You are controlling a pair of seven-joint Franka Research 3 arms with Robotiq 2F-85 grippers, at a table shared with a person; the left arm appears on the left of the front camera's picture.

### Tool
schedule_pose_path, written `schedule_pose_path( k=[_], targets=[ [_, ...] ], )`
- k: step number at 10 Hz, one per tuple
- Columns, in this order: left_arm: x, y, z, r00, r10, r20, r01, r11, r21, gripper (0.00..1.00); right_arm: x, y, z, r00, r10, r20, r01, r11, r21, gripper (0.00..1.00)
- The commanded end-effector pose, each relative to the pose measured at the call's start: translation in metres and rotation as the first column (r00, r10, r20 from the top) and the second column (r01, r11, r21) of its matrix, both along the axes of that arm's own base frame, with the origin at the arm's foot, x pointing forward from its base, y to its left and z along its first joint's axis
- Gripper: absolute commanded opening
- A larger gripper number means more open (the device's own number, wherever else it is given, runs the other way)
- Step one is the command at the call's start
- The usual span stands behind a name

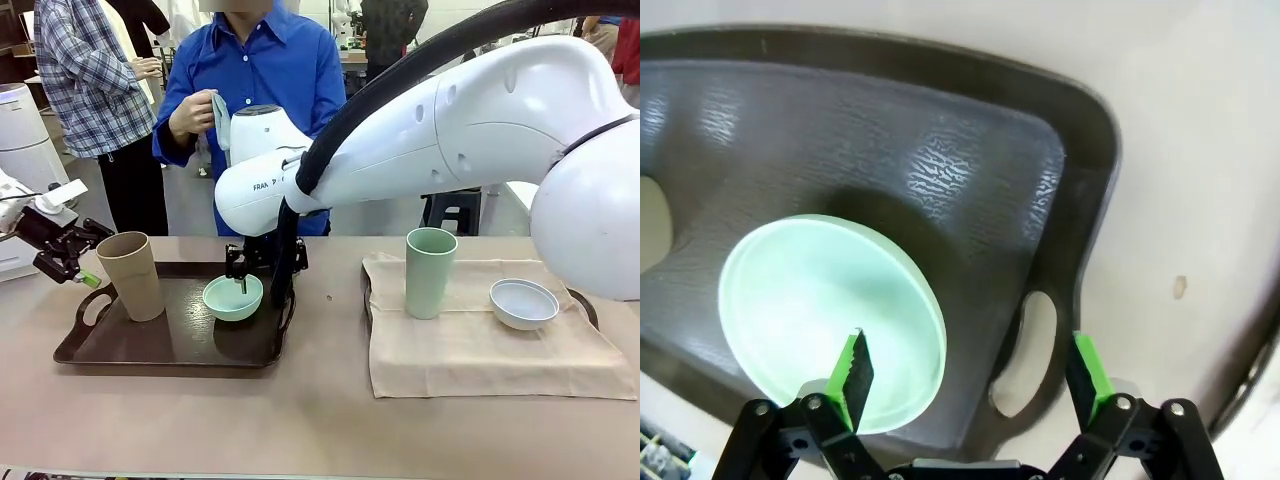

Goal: Set up a tray with a mat and arrange the tableware.
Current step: Pick up the Picnic Bowl and Reusable plastic cup from the Handle tray in front of the human's position and hold them in the air.

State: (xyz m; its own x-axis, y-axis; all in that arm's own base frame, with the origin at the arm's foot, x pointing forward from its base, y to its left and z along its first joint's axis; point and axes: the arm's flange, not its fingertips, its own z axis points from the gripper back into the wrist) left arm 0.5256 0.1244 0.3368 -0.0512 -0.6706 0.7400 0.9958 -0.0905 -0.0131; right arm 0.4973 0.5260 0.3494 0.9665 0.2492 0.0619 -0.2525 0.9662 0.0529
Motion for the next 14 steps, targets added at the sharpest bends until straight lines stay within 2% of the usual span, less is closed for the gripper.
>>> schedule_pose_path(
  k=[1, 4, 8, 14],
  targets=[
    [0.0, -0.003, 0.006, 1.0, -0.01, -0.02, 0.011, 0.999, 0.033, 1.0, 0.004, 0.012, -0.007, 0.999, 0.021, -0.029, -0.021, 1.0, 0.006, 1.0],
    [-0.003, -0.009, 0.004, 0.999, 0.0, -0.05, 0.001, 1.0, 0.013, 1.0, 0.007, 0.015, -0.02, 0.999, 0.027, -0.044, -0.027, 1.0, -0.002, 1.0],
    [-0.016, -0.021, 0.002, 0.995, 0.062, -0.084, -0.064, 0.998, -0.022, 1.0, 0.008, 0.016, -0.027, 0.998, 0.03, -0.05, -0.03, 1.0, 0.0, 1.0],
    [-0.027, -0.043, -0.003, 0.993, 0.079, -0.083, -0.083, 0.996, -0.045, 1.0, 0.009, 0.021, -0.027, 0.998, 0.049, -0.046, -0.049, 0.999, 0.019, 1.0]
  ],
)
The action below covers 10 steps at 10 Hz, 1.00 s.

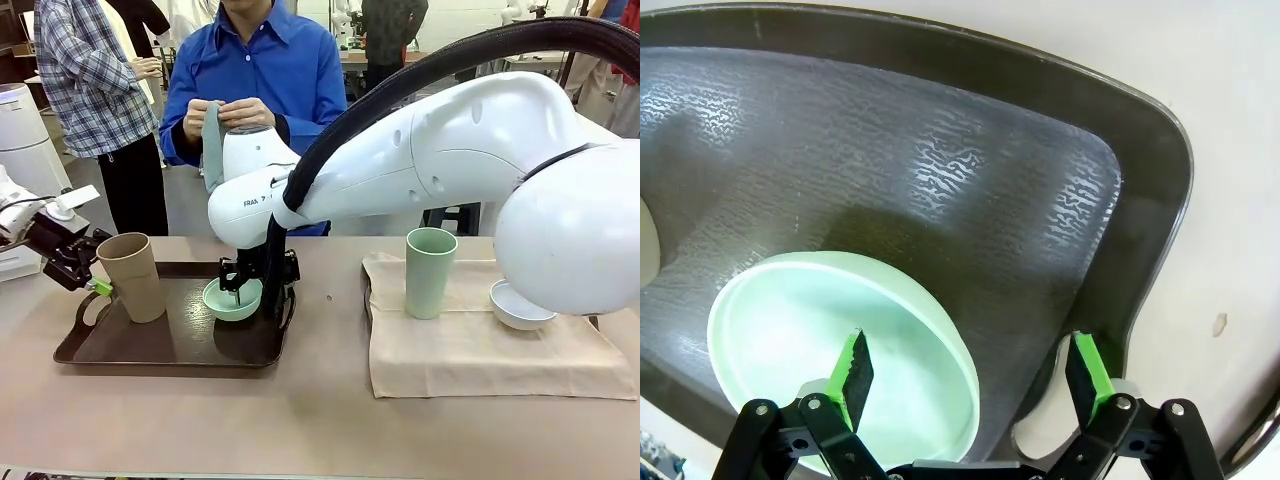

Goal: Set up a tray with a mat and arrange the tableware.
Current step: Pick up the Picnic Bowl and Reusable plastic cup from the Handle tray in front of the human's position and hold them in the air.

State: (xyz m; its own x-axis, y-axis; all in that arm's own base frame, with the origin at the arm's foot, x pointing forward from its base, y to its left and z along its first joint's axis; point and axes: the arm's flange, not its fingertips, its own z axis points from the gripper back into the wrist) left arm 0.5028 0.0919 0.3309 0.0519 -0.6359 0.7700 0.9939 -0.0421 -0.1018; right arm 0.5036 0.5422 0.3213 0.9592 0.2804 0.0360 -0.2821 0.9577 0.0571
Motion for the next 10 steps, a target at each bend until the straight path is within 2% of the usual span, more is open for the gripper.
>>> schedule_pose_path(
  k=[1, 4, 5, 6, 7, 8, 9, 10],
  targets=[
    [-0.0051, -0.0139, 0.0021, 0.999, 0.034, 0.014, -0.034, 0.999, -0.012, 1.0, 0.0029, 0.0053, 0.0007, 1.0, 0.026, -0.016, -0.026, 0.999, 0.03, 1.0],
    [-0.0024, -0.0154, 0.0013, 0.999, 0.036, 0.023, -0.035, 0.999, -0.013, 1.0, 0.0047, 0.0095, 0.0003, 0.999, 0.044, -0.008, -0.044, 0.998, 0.051, 1.0],
    [0.0006, -0.0166, -0.0012, 0.999, 0.038, 0.025, -0.038, 0.999, -0.021, 1.0, 0.0053, 0.0095, -0.0007, 0.998, 0.059, -0.002, -0.059, 0.997, 0.052, 0.89],
    [0.002, -0.0183, -0.0022, 0.999, 0.048, 0.023, -0.048, 0.999, -0.027, 0.46, 0.0058, 0.0097, -0.0012, 0.998, 0.062, -0.008, -0.061, 0.997, 0.051, 0.42],
    [0.0015, -0.0195, -0.003, 0.999, 0.049, 0.025, -0.048, 0.998, -0.029, 0.47, 0.0054, 0.0095, -0.001, 0.998, 0.065, -0.01, -0.064, 0.996, 0.054, 0.3],
    [0.0023, -0.0183, -0.0029, 0.999, 0.046, 0.029, -0.046, 0.999, -0.027, 0.0, 0.0053, 0.0096, -0.0012, 0.998, 0.068, -0.01, -0.067, 0.996, 0.054, 0.0],
    [0.0024, -0.0182, -0.0023, 0.998, 0.047, 0.032, -0.047, 0.999, -0.026, 0.42, 0.0048, 0.0093, -0.0012, 0.998, 0.068, -0.011, -0.068, 0.996, 0.056, 0.0],
    [0.0033, -0.0185, -0.0021, 0.998, 0.046, 0.032, -0.045, 0.999, -0.024, 0.0, 0.0054, 0.0085, -0.0019, 0.998, 0.065, -0.012, -0.064, 0.996, 0.056, 0.0]
  ],
)
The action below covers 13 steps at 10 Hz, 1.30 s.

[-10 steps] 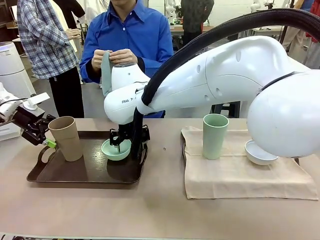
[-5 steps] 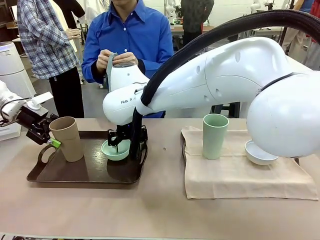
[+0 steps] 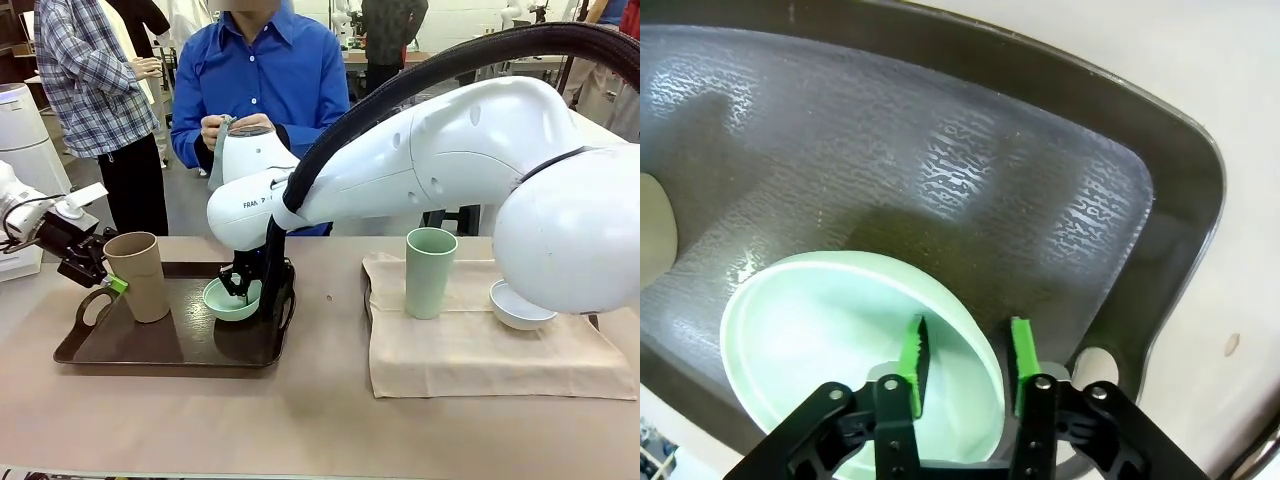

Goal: Set up a tray with a mat and arrange the tableware.
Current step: Pick up the Picnic Bowl and Reusable plastic cup from the Handle tray in front of the human's position and hold them in the air.

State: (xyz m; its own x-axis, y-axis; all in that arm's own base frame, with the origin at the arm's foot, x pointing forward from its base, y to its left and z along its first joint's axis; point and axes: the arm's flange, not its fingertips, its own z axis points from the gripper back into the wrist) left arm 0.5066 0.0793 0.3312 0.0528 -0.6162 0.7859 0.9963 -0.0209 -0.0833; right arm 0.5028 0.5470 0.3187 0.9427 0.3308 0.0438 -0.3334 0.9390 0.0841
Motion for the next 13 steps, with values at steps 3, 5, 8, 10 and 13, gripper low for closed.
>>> schedule_pose_path(
  k=[3, 5, 8, 10, 13],
  targets=[
    [0.0, -0.007, -0.002, 1.0, 0.018, 0.007, -0.018, 1.0, 0.001, 0.32, 0.006, 0.003, 0.001, 1.0, 0.005, -0.01, -0.005, 1.0, 0.023, 0.0],
    [-0.001, -0.007, -0.002, 1.0, 0.016, 0.007, -0.016, 1.0, 0.003, 0.0, 0.005, 0.004, 0.001, 1.0, 0.002, -0.002, -0.002, 1.0, 0.007, 0.0],
    [-0.001, -0.006, 0.001, 1.0, 0.021, 0.008, -0.021, 1.0, 0.005, 0.0, 0.006, 0.002, 0.0, 1.0, -0.017, -0.018, 0.017, 1.0, -0.018, 0.0],
    [-0.005, -0.007, 0.01, 1.0, 0.011, 0.002, -0.011, 1.0, 0.005, 0.76, 0.004, -0.002, 0.003, 0.999, -0.012, -0.03, 0.011, 1.0, -0.009, 0.05],
    [-0.033, -0.003, 0.069, 0.993, -0.028, 0.115, 0.029, 1.0, -0.008, 0.76, -0.025, -0.036, 0.052, 0.998, -0.037, 0.057, 0.037, 0.999, 0.002, 0.05]
  ],
)
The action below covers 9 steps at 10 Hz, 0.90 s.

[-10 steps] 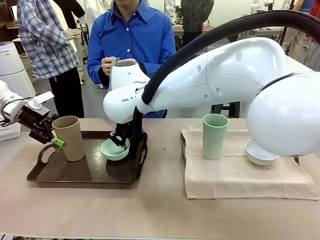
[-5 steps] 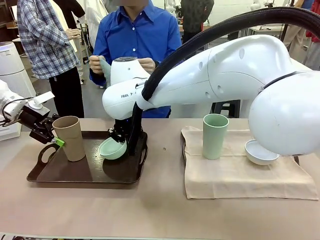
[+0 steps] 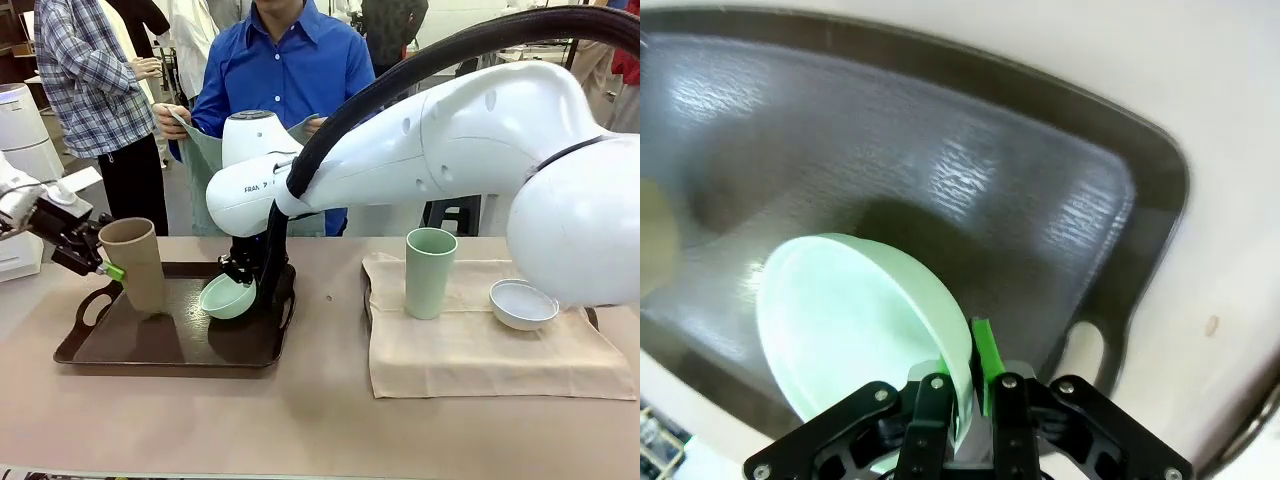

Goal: Set up a tray with a mat and arrange the tableware.
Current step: Pick up the Picnic Bowl and Reusable plastic cup from the Handle tray in front of the human's position and hold them in the air.

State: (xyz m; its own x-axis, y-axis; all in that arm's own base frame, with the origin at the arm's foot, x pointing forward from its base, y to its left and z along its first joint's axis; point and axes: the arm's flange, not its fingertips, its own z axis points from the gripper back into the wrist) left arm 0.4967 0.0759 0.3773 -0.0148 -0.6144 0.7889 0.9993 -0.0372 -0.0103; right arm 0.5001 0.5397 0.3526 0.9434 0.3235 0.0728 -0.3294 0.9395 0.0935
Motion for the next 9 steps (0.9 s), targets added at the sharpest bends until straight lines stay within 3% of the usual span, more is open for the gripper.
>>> schedule_pose_path(
  k=[1, 4, 5, 7, 9],
  targets=[
    [-0.033, 0.0, 0.042, 0.997, -0.02, 0.079, 0.02, 1.0, 0.003, 0.76, -0.036, -0.046, 0.043, 0.995, -0.057, 0.082, 0.058, 0.998, -0.002, 0.05],
    [-0.052, -0.003, 0.086, 0.987, -0.033, 0.155, 0.026, 0.999, 0.046, 0.76, -0.087, -0.088, 0.122, 0.962, -0.125, 0.243, 0.107, 0.991, 0.087, 0.05],
    [-0.059, 0.0, 0.096, 0.986, -0.038, 0.163, 0.031, 0.999, 0.044, 0.76, -0.1, -0.092, 0.139, 0.957, -0.118, 0.264, 0.089, 0.989, 0.12, 0.05],
    [-0.07, 0.003, 0.12, 0.983, -0.019, 0.182, 0.011, 0.999, 0.042, 0.76, -0.114, -0.09, 0.155, 0.956, -0.102, 0.275, 0.064, 0.988, 0.143, 0.05],
    [-0.07, 0.013, 0.128, 0.989, 0.026, 0.149, -0.024, 1.0, -0.011, 0.76, -0.098, -0.092, 0.139, 0.973, -0.096, 0.211, 0.068, 0.988, 0.137, 0.05]
  ],
)
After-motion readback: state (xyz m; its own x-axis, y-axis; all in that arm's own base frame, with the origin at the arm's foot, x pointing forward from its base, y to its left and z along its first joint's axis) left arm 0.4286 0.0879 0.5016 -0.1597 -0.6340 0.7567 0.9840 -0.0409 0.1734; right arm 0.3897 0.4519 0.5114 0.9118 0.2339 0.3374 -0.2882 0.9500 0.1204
